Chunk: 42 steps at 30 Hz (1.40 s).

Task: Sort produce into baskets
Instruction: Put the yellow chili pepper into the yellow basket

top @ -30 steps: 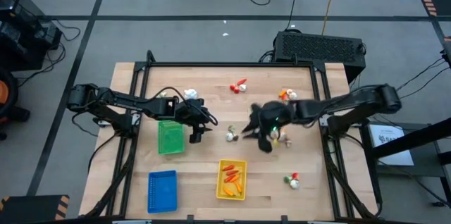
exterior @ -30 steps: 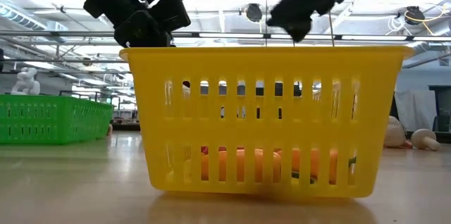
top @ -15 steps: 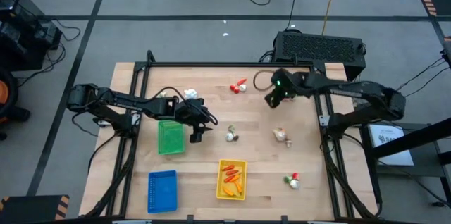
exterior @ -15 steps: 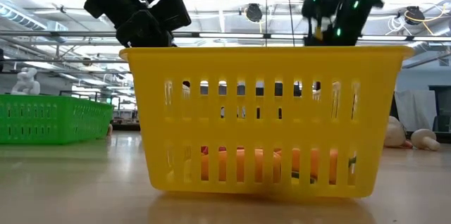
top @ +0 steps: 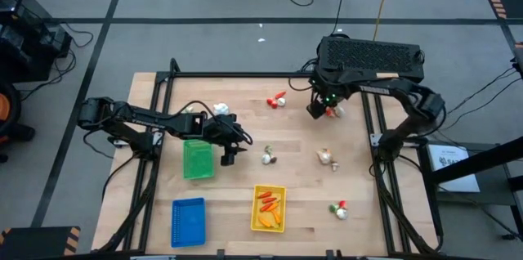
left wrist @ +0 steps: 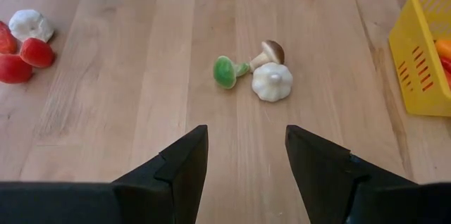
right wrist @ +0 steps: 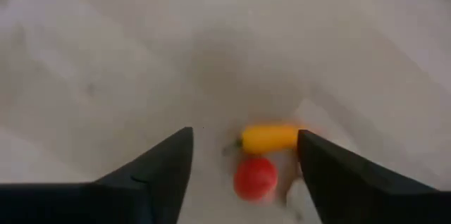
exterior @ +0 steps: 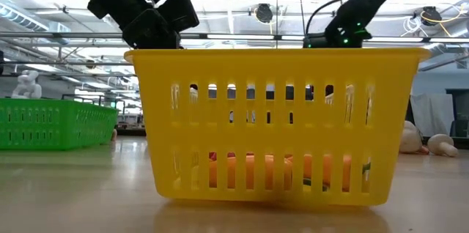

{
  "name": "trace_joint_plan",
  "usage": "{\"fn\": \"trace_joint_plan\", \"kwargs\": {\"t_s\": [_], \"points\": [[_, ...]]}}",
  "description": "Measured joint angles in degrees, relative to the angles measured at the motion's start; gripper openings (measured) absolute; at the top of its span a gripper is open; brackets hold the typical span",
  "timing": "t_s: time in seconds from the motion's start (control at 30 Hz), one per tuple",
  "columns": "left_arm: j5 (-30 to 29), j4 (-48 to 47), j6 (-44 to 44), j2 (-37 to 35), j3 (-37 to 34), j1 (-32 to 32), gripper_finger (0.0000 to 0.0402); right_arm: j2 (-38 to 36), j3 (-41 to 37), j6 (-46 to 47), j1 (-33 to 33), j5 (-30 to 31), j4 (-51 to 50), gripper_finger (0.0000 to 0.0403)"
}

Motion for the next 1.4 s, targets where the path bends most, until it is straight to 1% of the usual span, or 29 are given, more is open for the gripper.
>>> {"fn": "trace_joint_plan", "kwargs": {"t_s": [0.13, 0.27, 0.4, 0.53, 0.83, 1.0, 1.1, 1.23, 1.4], "points": [[0.0, 0.0, 0.0, 0.0, 0.0, 0.0, 0.0199, 3.2, 3.7, 2.2, -0.8, -0.3, -1.1, 0.0288], [0.0, -0.1, 0.0, 0.0, 0.0, 0.0, 0.0199, 7.0, 6.5, 5.8, -0.9, -0.4, -4.9, 0.0303], [0.0, -0.2, 0.2, 0.0, 0.0, 0.0, 0.0199, 10.4, 6.8, 5.8, -0.9, -0.5, -8.2, 0.0298], [0.0, -0.3, 1.4, 0.0, 0.0, 0.0, 0.0199, 12.7, 6.8, 5.5, -1.2, -0.3, -8.9, 0.0287], [0.0, -2.3, 1.6, 0.0, 0.0, 0.0, 0.0199, 13.4, 6.8, 2.2, -2.2, -0.3, -11.2, 0.027], [0.0, -2.3, 1.6, 0.0, 0.0, 0.0, 0.0199, 13.5, 6.8, 0.8, -2.4, 0.0, -11.3, 0.0238], [0.0, -2.1, 1.5, 0.0, 0.0, 0.0, 0.0199, 13.5, 6.8, 0.8, -2.4, 0.2, -10.6, 0.0206], [0.0, -2.1, 1.5, 0.0, 0.0, 0.0, 0.0199, 13.6, 6.8, 0.8, -2.0, -0.4, -6.3, 0.0162], [0.0, -2.1, 0.3, 0.0, 0.0, 0.0, 0.0199, 13.6, 6.7, 0.8, -1.1, -0.8, -3.7, 0.0115]]}}
